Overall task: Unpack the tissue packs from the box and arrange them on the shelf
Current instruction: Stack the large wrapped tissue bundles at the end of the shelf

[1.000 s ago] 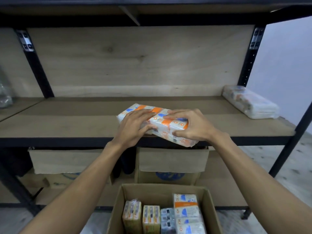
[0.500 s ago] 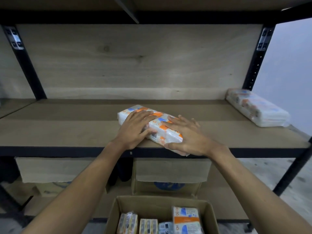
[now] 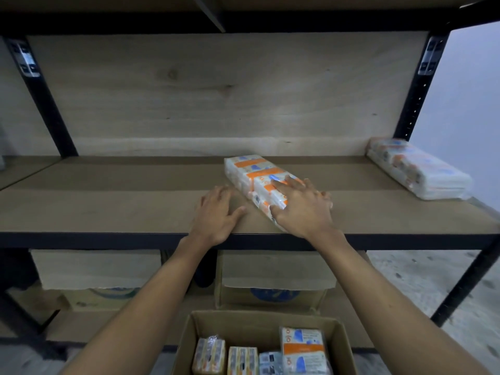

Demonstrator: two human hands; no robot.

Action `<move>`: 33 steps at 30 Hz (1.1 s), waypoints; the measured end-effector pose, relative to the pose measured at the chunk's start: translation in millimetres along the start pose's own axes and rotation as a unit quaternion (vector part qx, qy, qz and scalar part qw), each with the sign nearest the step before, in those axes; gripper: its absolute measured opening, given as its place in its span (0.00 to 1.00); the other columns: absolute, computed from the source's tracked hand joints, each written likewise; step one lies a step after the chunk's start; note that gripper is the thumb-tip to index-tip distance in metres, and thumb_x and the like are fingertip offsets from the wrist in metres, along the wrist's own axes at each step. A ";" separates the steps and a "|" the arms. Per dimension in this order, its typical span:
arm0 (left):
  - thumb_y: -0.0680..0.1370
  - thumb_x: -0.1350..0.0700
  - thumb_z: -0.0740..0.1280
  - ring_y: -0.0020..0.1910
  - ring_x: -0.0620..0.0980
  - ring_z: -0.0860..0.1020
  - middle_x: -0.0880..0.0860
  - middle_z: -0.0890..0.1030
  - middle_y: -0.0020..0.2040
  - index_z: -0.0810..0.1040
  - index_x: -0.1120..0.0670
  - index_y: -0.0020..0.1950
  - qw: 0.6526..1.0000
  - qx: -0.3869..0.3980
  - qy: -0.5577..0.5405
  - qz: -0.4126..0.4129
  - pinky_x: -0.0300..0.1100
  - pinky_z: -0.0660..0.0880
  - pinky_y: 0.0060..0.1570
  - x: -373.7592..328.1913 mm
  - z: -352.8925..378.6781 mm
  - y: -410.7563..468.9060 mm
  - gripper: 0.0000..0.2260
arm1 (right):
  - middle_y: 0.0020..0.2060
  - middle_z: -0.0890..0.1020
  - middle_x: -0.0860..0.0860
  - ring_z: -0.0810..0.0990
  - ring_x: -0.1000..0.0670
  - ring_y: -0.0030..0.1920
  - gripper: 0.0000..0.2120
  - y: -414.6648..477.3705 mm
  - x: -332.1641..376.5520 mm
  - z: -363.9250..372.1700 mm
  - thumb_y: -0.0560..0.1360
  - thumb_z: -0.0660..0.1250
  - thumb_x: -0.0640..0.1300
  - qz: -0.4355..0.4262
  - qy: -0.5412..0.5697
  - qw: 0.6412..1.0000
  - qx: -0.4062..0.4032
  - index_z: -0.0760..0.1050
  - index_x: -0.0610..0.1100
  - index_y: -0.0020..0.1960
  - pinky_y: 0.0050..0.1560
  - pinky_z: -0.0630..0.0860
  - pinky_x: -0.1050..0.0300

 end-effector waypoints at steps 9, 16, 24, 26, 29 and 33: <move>0.80 0.36 0.49 0.76 0.49 0.56 0.48 0.59 0.77 0.60 0.44 0.76 0.991 0.118 0.063 -0.018 0.52 0.50 0.73 3.9 22.1 6.7 0.26 | 0.75 0.63 0.55 0.56 0.44 0.76 0.37 1.7 -11.9 2.9 0.67 0.59 0.72 0.005 0.040 0.998 -0.040 0.60 0.61 0.73 0.67 0.57 0.31; 0.80 0.37 0.49 0.76 0.49 0.56 0.48 0.59 0.77 0.61 0.45 0.76 0.991 0.119 0.064 -0.021 0.52 0.50 0.73 2.1 20.9 6.8 0.25 | 0.75 0.63 0.56 0.58 0.43 0.74 0.33 -2.1 -16.5 10.6 0.70 0.60 0.69 0.013 0.012 0.998 -0.067 0.62 0.61 0.72 0.61 0.64 0.37; 0.81 0.38 0.50 0.76 0.50 0.56 0.49 0.58 0.78 0.60 0.45 0.76 0.988 0.142 0.058 -0.019 0.54 0.50 0.73 -2.6 21.3 9.9 0.25 | 0.71 0.69 0.56 0.63 0.44 0.71 0.28 4.3 -29.7 10.0 0.70 0.67 0.59 0.025 0.039 0.994 -0.099 0.67 0.62 0.70 0.59 0.64 0.40; 0.81 0.39 0.50 0.76 0.51 0.56 0.50 0.58 0.78 0.60 0.46 0.76 0.988 0.148 0.047 -0.015 0.54 0.50 0.73 -7.1 22.7 12.2 0.25 | 0.70 0.71 0.56 0.65 0.43 0.70 0.27 6.4 -37.6 8.6 0.70 0.67 0.59 0.029 0.054 0.992 -0.113 0.69 0.61 0.68 0.59 0.65 0.40; 0.81 0.40 0.52 0.76 0.51 0.56 0.50 0.59 0.77 0.61 0.46 0.76 0.988 0.148 0.035 -0.008 0.53 0.50 0.73 -16.6 27.4 17.2 0.24 | 0.67 0.74 0.56 0.67 0.43 0.68 0.24 6.4 -52.5 5.7 0.70 0.68 0.58 0.037 0.071 0.987 -0.139 0.72 0.61 0.65 0.58 0.64 0.41; 0.81 0.40 0.53 0.76 0.50 0.55 0.50 0.58 0.78 0.61 0.46 0.76 0.989 0.146 0.027 0.006 0.53 0.49 0.74 -35.3 36.4 26.1 0.24 | 0.64 0.77 0.57 0.70 0.44 0.65 0.21 2.3 -74.6 0.8 0.69 0.70 0.59 0.050 0.086 0.978 -0.184 0.76 0.60 0.61 0.55 0.65 0.43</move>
Point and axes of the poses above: each hand's wrist, its own y-axis towards the middle knuckle, its own z-axis out of the palm, x = y × z, the point moved 7 cm from there along y, towards the middle knuckle
